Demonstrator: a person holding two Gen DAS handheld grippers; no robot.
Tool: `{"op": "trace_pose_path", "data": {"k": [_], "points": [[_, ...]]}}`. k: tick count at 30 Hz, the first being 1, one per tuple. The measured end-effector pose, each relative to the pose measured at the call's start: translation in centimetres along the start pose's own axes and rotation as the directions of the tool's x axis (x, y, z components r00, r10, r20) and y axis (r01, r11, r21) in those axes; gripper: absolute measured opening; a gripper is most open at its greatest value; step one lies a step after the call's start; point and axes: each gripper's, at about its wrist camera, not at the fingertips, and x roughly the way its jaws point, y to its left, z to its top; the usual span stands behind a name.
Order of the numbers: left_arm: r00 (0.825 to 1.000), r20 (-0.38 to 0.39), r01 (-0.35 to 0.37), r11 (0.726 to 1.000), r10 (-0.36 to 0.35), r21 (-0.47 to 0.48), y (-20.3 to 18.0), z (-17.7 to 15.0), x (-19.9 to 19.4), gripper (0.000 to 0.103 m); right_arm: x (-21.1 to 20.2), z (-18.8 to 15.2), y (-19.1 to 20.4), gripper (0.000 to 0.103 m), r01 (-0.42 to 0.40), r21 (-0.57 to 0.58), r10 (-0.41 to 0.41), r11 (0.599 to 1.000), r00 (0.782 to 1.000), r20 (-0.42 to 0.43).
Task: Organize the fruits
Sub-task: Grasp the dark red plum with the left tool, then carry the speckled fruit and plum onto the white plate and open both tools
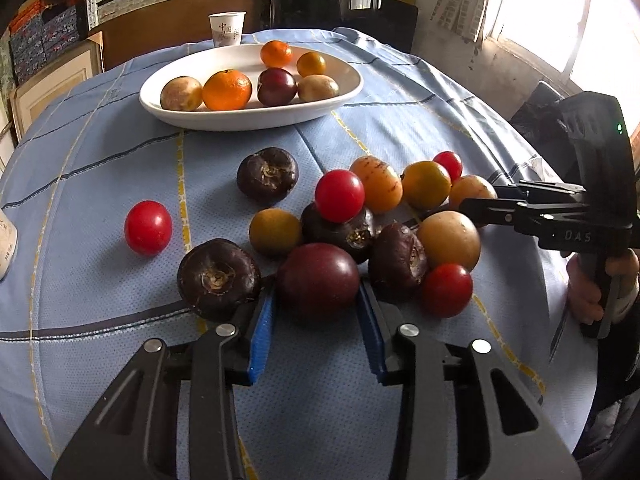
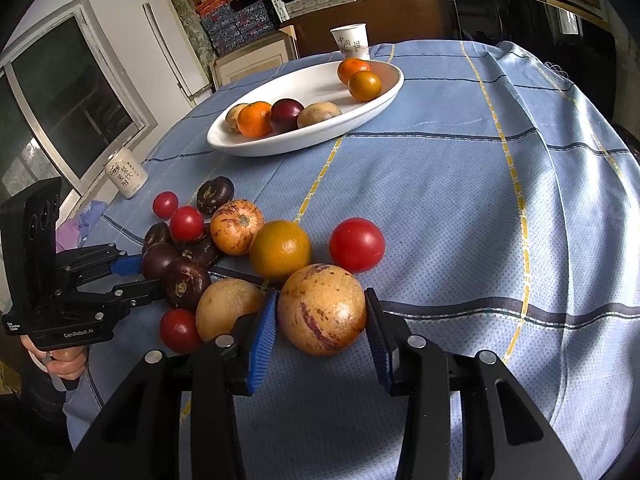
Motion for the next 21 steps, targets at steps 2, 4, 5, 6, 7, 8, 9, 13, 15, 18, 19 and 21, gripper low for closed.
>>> {"op": "trace_pose_path", "data": {"k": [2,4,5,6,7,8,9,13,15,18,19,21], "points": [[1.000,0.006,0.004,1.000,-0.004,-0.010,0.2,0.0,-0.1,0.037,0.0,0.0,0.0,0.043,-0.002,0.002,0.002,1.000,1.000,0.001],[1.000,0.020,0.006,1.000,-0.006,-0.019,0.3,-0.1,-0.5,0.037,-0.1,-0.1,-0.2,0.043,-0.011,0.012,0.011,1.000,1.000,0.002],[0.999,0.035,0.012,0.999,-0.011,-0.031,0.4,-0.1,-0.9,0.037,-0.2,-0.1,-0.4,0.043,-0.022,0.023,0.022,0.999,1.000,0.004],[0.999,0.044,0.017,0.999,-0.016,-0.040,0.6,-0.2,-1.1,0.037,-0.3,-0.2,-0.5,0.043,-0.032,0.034,0.032,0.999,0.999,0.006],[0.998,0.060,0.024,0.998,-0.021,-0.054,0.8,-0.2,-1.6,0.037,-0.5,-0.2,-0.8,0.043,-0.048,0.051,0.047,0.998,0.999,0.012],[0.997,0.077,0.031,0.997,-0.026,-0.067,1.0,-0.3,-2.0,0.037,-0.8,-0.3,-1.1,0.043,-0.065,0.068,0.064,0.996,0.998,0.019],[0.996,0.090,0.037,0.996,-0.030,-0.077,1.2,-0.3,-2.4,0.037,-0.9,-0.4,-1.3,0.043,-0.080,0.081,0.079,0.994,0.997,0.024],[0.988,0.117,0.116,0.986,-0.101,-0.122,2.6,0.5,-3.9,0.037,-2.1,0.2,-1.3,0.043,-0.159,0.117,0.156,0.980,0.987,0.034],[0.985,0.121,0.135,0.982,-0.119,-0.135,3.6,2.0,-4.4,0.037,-3.0,1.6,-0.5,0.043,-0.147,0.081,0.142,0.986,0.988,0.055],[0.987,0.126,0.116,0.982,-0.097,-0.148,5.0,5.2,-4.3,0.037,-3.5,5.1,0.8,0.043,-0.104,0.028,0.100,0.994,0.988,0.116],[0.989,0.131,0.094,0.983,-0.074,-0.155,5.4,6.7,-4.0,0.037,-3.3,5.9,0.9,0.043,-0.100,0.023,0.096,0.995,0.987,0.131],[0.990,0.132,0.063,0.983,-0.040,-0.173,6.2,9.3,-3.1,0.037,-2.1,8.5,1.4,0.043,-0.083,0.015,0.080,0.996,0.984,0.160]]}}
